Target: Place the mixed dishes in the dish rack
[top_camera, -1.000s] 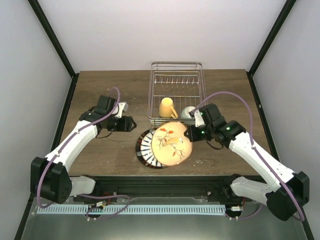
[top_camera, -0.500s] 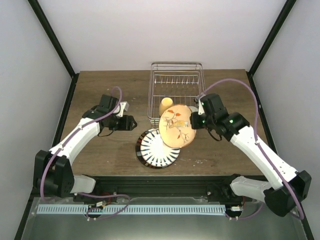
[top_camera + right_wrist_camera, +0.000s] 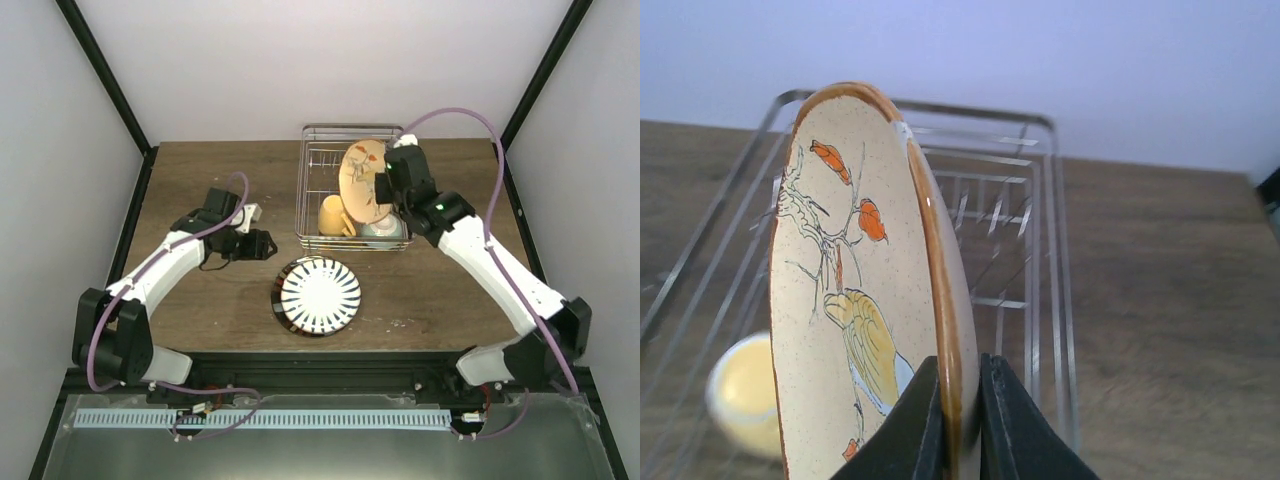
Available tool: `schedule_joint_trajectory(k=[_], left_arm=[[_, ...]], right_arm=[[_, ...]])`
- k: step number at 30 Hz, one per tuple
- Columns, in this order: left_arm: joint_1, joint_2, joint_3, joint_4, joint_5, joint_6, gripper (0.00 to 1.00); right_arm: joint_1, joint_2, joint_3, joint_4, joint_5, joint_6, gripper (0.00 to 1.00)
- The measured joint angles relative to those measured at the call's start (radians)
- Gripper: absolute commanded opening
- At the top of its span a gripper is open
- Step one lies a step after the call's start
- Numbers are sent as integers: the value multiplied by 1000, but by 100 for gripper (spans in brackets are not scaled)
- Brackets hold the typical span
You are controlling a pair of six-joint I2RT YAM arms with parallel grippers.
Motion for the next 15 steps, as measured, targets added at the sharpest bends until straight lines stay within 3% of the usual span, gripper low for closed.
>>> schedule_joint_trajectory(k=[7, 15], left_arm=[[0, 32, 19, 6, -8, 6, 70], [3, 62, 45, 8, -19, 23, 70]], right_arm=[[0, 158, 45, 174, 245, -160, 1], [0, 281, 58, 402, 397, -329, 1]])
